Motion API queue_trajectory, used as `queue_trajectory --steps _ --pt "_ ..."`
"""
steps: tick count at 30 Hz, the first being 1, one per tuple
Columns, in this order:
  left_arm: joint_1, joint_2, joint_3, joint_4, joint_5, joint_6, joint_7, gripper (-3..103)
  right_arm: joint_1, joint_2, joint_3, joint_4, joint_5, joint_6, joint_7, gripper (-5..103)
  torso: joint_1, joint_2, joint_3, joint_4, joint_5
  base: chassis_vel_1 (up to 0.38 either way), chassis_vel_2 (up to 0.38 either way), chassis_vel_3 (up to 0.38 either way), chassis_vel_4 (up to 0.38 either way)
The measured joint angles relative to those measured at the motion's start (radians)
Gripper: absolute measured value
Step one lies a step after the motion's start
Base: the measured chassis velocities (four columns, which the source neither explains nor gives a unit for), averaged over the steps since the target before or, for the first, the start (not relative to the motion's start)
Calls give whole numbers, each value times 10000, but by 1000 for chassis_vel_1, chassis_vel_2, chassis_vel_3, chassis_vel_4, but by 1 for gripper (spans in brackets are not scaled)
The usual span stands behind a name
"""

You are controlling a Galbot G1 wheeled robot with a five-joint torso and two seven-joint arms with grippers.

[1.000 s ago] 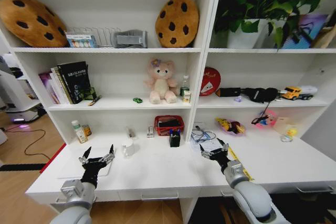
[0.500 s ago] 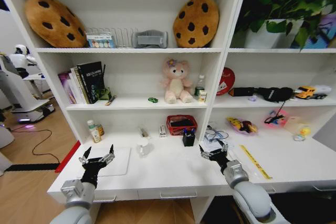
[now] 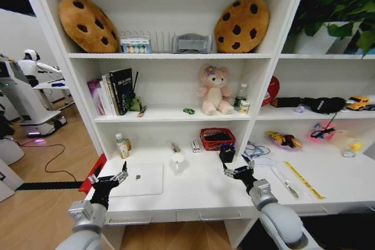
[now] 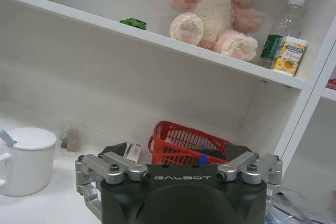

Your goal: Organize the objects on the table.

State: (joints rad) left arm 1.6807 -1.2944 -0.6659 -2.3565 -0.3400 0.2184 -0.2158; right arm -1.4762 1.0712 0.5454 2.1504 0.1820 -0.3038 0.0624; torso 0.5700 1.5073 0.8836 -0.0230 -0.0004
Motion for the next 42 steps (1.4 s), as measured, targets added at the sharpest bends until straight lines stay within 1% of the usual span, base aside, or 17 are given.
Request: queue_trajectory --steps 6,14,21,30,36,42 --pt "0 -1 5 0 0 0 0 100 -65 75 75 2 99 208 19 100 0 0 0 -3 7 -9 -25 11 16" --pt "0 -2 5 0 0 0 1 100 -183 252 129 52 -403 79 -131 100 0 0 0 -3 3 0 0 0 0" --pt "0 -2 3 0 0 0 1 100 -209 263 111 97 -462 22 -131 100 0 0 1 -2 5 6 8 -7 -7" --pt "0 -2 3 0 0 0 1 100 -213 233 108 134 -466 -33 -130 100 0 0 0 -3 3 98 103 -94 -104" --pt "0 -1 -1 0 0 0 1 100 -179 297 -4 30 -176 346 276 100 -1 0 -1 0 2 107 79 -105 -89" --pt "0 -2 1 0 0 0 1 100 -382 376 -8 150 -110 426 172 100 1 -1 1 -3 6 13 19 -7 -13"
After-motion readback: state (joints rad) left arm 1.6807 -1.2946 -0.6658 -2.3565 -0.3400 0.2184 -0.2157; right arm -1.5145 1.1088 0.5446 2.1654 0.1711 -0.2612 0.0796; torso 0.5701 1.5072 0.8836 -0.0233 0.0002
